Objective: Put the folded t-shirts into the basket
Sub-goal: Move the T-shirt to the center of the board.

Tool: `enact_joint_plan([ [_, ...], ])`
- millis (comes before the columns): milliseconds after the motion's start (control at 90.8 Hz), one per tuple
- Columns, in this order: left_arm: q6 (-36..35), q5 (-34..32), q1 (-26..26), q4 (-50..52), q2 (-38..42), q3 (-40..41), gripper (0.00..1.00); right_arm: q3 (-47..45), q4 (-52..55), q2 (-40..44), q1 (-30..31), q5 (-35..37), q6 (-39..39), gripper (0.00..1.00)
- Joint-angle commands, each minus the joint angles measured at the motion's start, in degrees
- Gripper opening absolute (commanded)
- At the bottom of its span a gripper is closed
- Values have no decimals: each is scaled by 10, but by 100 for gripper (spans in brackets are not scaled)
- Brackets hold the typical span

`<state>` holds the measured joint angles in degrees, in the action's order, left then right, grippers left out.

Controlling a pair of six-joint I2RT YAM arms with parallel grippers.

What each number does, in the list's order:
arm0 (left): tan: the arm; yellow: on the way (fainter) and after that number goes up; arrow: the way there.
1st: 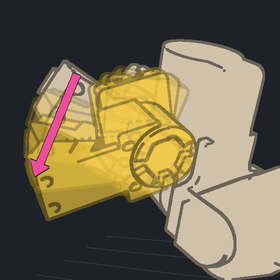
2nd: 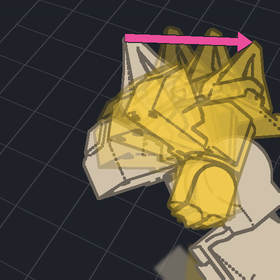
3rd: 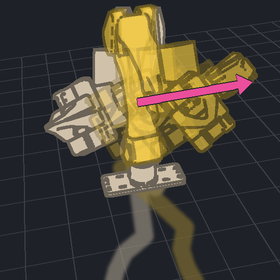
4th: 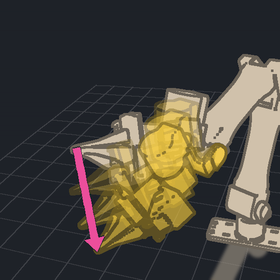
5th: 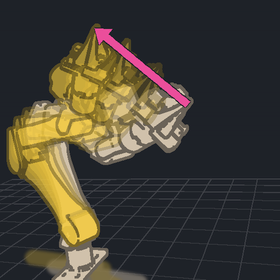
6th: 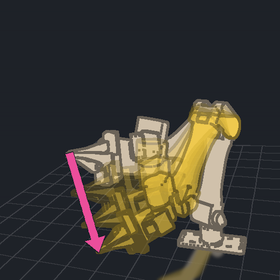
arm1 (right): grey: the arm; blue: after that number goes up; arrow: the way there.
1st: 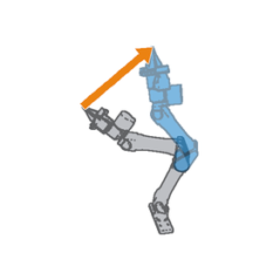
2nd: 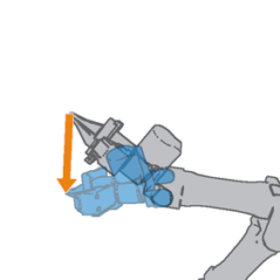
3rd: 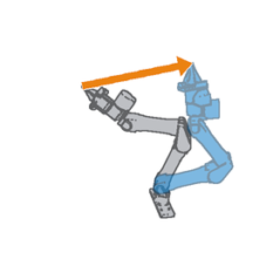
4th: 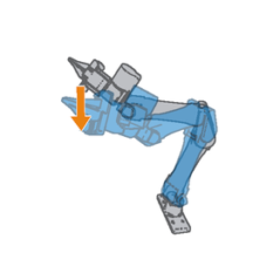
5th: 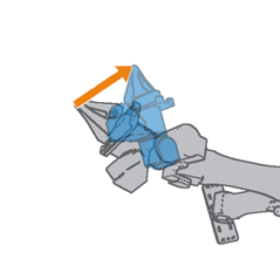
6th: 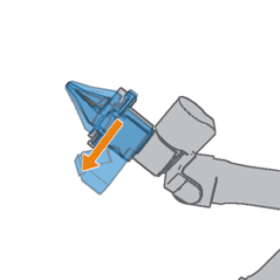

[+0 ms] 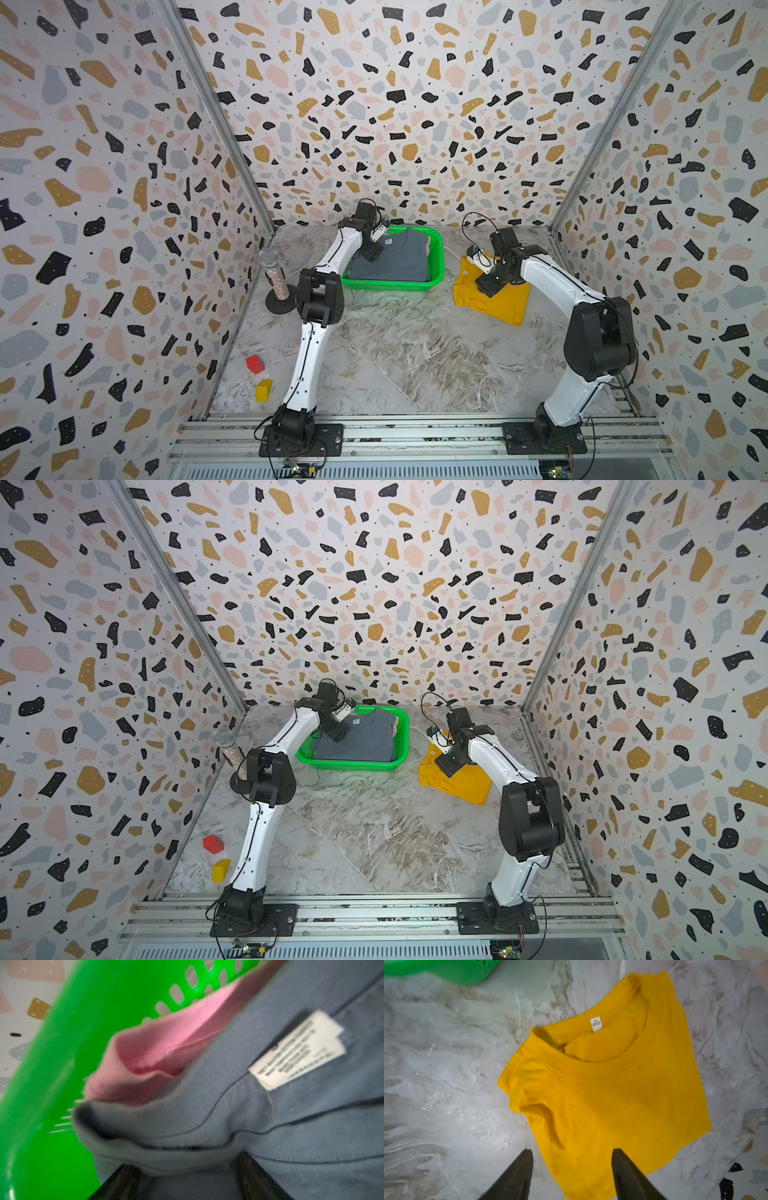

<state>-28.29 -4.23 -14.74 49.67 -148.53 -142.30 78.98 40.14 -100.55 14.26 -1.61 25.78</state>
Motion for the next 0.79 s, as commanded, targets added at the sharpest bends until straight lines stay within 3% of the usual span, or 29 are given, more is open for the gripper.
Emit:
enact_joint_plan([
  [0,10,15,2,43,8,-14,78,-24,-11,21,2,13,19,67],
  [110,18,27,2,36,57,13,80,-40,6,23,2,-6,39,68],
  [363,41,63,2,49,181,92,84,-62,51,19,-11,23,106,72],
  [782,53,144,2,-49,441,451,85,6,74,-47,-115,-14,117,70],
])
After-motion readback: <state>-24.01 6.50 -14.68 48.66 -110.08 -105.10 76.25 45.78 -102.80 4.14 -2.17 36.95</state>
